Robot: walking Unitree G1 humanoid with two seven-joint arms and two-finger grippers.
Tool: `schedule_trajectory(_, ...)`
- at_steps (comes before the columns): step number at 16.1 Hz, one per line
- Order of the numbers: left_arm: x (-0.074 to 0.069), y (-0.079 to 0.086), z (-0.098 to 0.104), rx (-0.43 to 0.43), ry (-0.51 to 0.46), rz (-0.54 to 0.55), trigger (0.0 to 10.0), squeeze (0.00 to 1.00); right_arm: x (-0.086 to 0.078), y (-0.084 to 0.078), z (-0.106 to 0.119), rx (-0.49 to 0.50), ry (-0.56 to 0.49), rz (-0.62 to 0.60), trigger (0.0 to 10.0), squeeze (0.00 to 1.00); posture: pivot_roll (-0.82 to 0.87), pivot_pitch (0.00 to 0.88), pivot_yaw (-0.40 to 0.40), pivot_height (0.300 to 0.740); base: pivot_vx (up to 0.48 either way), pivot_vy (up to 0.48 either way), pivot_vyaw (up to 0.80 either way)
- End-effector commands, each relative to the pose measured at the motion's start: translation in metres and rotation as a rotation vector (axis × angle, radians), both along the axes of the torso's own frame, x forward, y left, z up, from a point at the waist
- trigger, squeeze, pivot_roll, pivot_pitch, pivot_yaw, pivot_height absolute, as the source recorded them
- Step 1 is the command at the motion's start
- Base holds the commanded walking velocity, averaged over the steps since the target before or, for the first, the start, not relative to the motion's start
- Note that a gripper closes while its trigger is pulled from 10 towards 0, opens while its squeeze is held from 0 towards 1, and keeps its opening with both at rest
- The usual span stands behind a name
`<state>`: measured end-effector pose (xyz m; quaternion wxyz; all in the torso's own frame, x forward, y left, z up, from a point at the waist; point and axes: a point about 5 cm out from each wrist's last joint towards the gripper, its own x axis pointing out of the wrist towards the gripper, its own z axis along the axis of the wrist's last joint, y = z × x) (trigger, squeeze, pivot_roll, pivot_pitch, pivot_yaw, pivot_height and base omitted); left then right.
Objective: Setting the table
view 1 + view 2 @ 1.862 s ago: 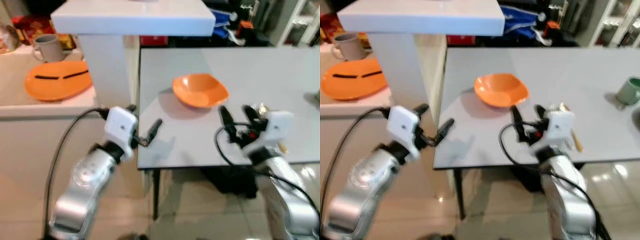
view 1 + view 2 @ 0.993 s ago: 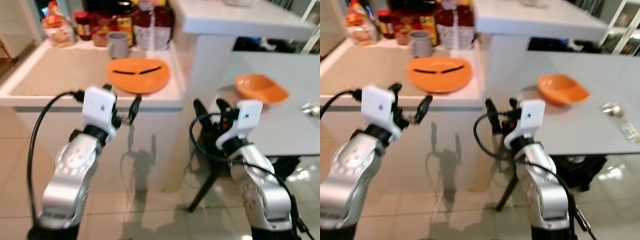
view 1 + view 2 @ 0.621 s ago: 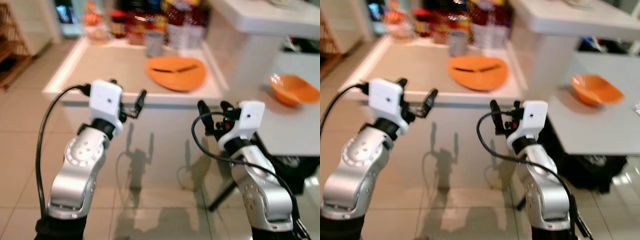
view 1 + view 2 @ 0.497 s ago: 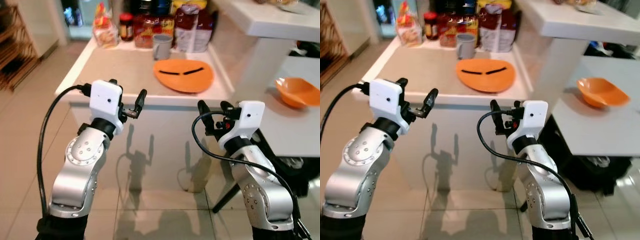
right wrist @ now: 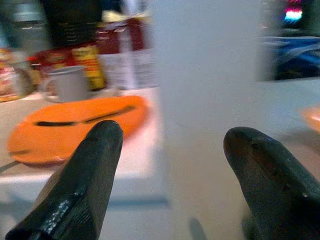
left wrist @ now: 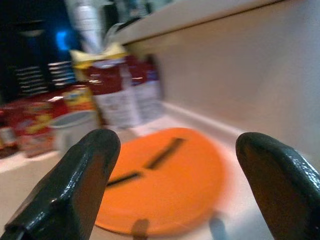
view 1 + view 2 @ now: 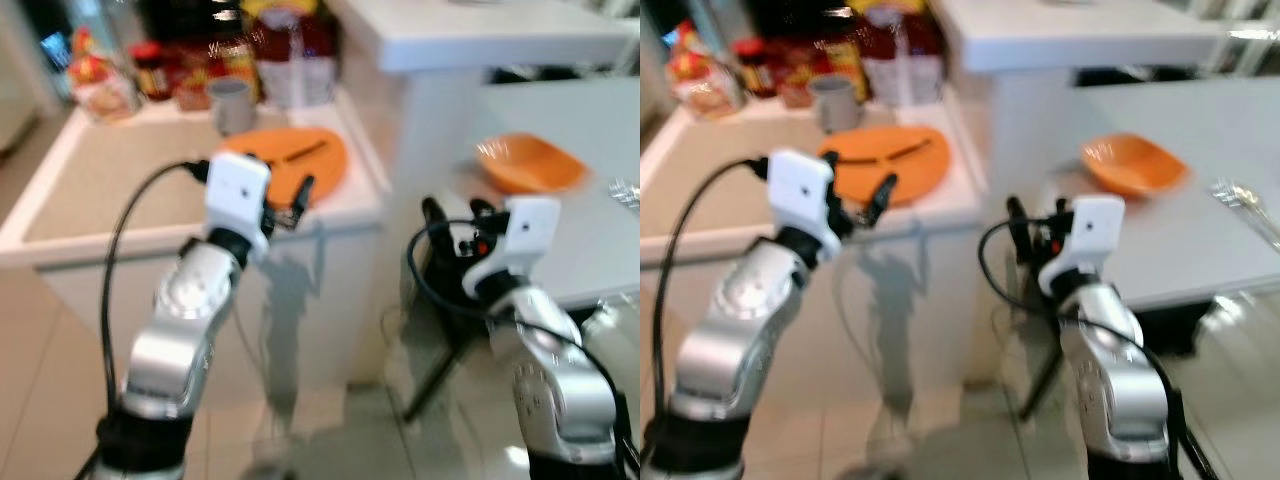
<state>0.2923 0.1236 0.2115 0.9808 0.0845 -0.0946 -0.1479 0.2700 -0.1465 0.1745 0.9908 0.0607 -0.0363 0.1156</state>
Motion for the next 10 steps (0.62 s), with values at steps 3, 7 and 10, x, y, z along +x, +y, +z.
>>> schedule_trajectory(3,0.006,0.009,0.001,0.002,0.004,0.062,10.0,0.00,-0.007,0.014,0.007,-0.045,-0.021,0.143,10.0,0.00,0.04,0.003,-0.016,0.740,0.480,0.000,0.27)
schedule_trajectory(7,0.010,0.033,0.004,-0.005,-0.008,0.210,10.0,0.00,-0.040,0.034,0.002,-0.092,-0.038,0.410,10.0,0.00,0.05,0.017,-0.015,0.740,0.316,0.000,0.40)
schedule_trajectory(10,0.011,0.041,0.007,-0.013,-0.016,0.246,10.0,0.00,-0.057,0.035,0.000,-0.079,-0.059,0.492,10.0,0.00,0.05,0.020,-0.013,0.740,0.000,0.000,0.00)
